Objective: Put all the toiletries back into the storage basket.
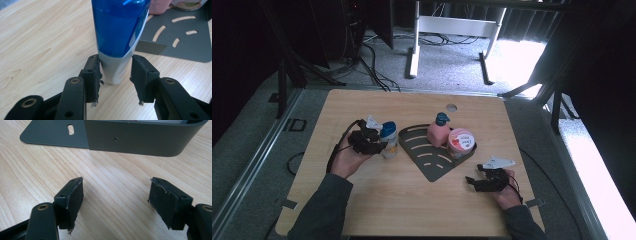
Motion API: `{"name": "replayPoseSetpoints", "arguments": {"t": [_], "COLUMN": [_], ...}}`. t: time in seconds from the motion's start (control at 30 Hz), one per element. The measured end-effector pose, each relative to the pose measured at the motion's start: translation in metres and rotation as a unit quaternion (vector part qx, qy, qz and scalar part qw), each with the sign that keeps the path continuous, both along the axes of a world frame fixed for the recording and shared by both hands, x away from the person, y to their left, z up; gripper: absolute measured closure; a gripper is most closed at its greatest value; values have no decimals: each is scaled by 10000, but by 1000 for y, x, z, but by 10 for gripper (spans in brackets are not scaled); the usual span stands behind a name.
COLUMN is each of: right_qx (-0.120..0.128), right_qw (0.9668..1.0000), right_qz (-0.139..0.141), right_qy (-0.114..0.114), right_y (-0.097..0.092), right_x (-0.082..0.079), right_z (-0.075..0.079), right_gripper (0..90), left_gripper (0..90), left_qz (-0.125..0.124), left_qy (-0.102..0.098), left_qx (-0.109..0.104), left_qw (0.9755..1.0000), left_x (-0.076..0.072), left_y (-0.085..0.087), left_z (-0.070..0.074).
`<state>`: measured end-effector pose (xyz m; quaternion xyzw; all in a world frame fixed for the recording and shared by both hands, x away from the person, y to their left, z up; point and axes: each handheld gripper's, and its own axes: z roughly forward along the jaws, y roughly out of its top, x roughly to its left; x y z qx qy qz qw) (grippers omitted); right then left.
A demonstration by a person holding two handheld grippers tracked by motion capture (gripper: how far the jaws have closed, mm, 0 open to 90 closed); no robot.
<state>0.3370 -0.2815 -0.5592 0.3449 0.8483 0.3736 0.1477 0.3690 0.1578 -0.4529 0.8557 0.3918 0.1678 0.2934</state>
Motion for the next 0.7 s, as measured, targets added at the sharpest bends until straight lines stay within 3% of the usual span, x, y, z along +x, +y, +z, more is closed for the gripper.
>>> {"name": "replayPoseSetpoints", "arguments": {"t": [0.3, 0.7], "right_qx": [-6, 4], "right_qw": [10000, 10000], "right_qz": [3, 1], "right_qy": [-10, -1], "right_y": [0, 0], "right_x": [0, 0], "right_z": [0, 0], "right_gripper": [273, 272], "left_gripper": [617, 552], "left_qz": [-120, -101], "left_qy": [203, 397], "left_qx": [116, 348], "left_qw": [9997, 9986], "left_x": [-5, 1], "left_y": [-8, -17], "left_z": [1, 6]}}
